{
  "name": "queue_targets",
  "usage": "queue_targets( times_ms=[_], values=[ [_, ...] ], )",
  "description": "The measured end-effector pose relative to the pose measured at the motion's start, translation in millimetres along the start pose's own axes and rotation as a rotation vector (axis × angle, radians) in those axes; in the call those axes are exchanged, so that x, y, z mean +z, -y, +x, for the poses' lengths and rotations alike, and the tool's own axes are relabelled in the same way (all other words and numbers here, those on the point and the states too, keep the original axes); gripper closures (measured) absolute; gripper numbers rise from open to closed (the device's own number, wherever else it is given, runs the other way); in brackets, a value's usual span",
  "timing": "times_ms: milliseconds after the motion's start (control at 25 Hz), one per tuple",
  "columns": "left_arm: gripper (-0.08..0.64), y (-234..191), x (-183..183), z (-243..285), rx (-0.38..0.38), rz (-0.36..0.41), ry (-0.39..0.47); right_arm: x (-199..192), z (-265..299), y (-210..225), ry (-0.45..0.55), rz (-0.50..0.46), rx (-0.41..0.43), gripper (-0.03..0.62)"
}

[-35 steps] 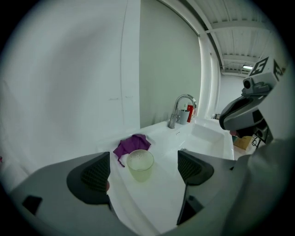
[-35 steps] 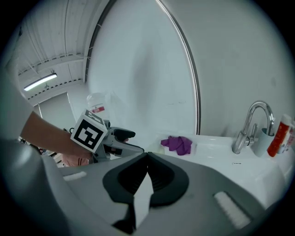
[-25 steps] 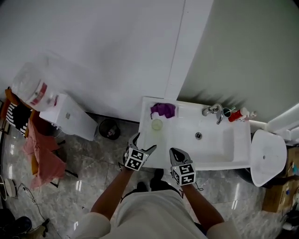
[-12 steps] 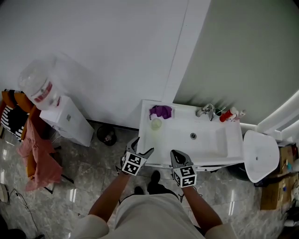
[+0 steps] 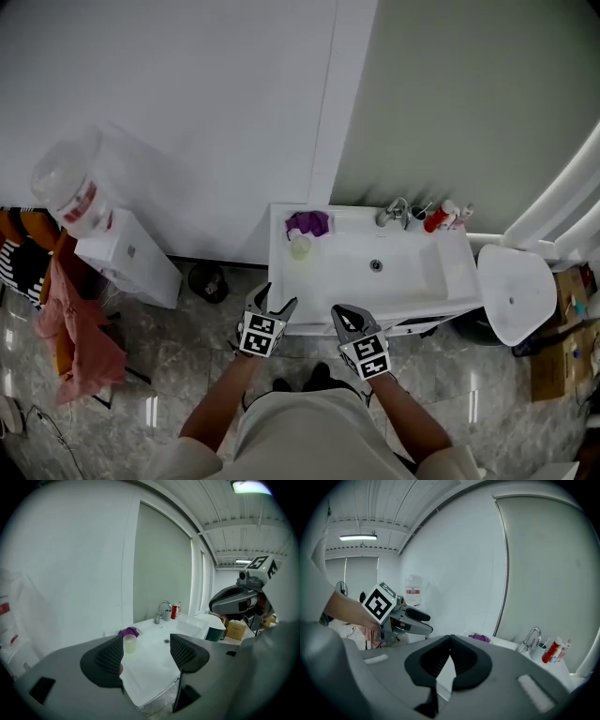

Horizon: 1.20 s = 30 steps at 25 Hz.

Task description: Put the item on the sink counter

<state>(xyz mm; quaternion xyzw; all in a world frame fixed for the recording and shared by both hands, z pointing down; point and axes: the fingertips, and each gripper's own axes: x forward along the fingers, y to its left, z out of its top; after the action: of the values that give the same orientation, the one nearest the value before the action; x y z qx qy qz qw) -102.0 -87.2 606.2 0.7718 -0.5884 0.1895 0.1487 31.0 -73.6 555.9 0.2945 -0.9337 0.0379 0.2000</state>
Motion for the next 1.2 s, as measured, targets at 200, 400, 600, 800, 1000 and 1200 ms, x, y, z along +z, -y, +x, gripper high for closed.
queue_targets(
  times_ms=[200,400,600,800,1000,1200],
  values=[
    [0.335,7.7,19.7,-11.3,0.047,-0.006,0.037,3.2,-12.8,15.2,0.027,0.016,0.006,0.581],
    [0.436,15.1,42.7,-24.4,0.092,-0.035,0.084,10.6,-27.9,41.3,0.046,0.047,0.010,0.581],
    [0.476,27.0,66.1,-33.2,0.131,-0.053,0.111,23.9,-40.6,66.3,0.061,0.068,0.035,0.581],
    [0.504,37.6,78.8,-42.5,0.169,-0.069,0.134,31.2,-45.9,76.2,0.079,0.053,0.076,0.581],
    [0.542,39.3,85.8,-51.7,0.214,-0.082,0.143,34.8,-47.4,81.7,0.092,0.051,0.110,0.581],
    [0.552,43.1,88.1,-51.8,0.214,-0.085,0.143,40.6,-50.1,86.2,0.127,0.063,0.148,0.581]
  ],
)
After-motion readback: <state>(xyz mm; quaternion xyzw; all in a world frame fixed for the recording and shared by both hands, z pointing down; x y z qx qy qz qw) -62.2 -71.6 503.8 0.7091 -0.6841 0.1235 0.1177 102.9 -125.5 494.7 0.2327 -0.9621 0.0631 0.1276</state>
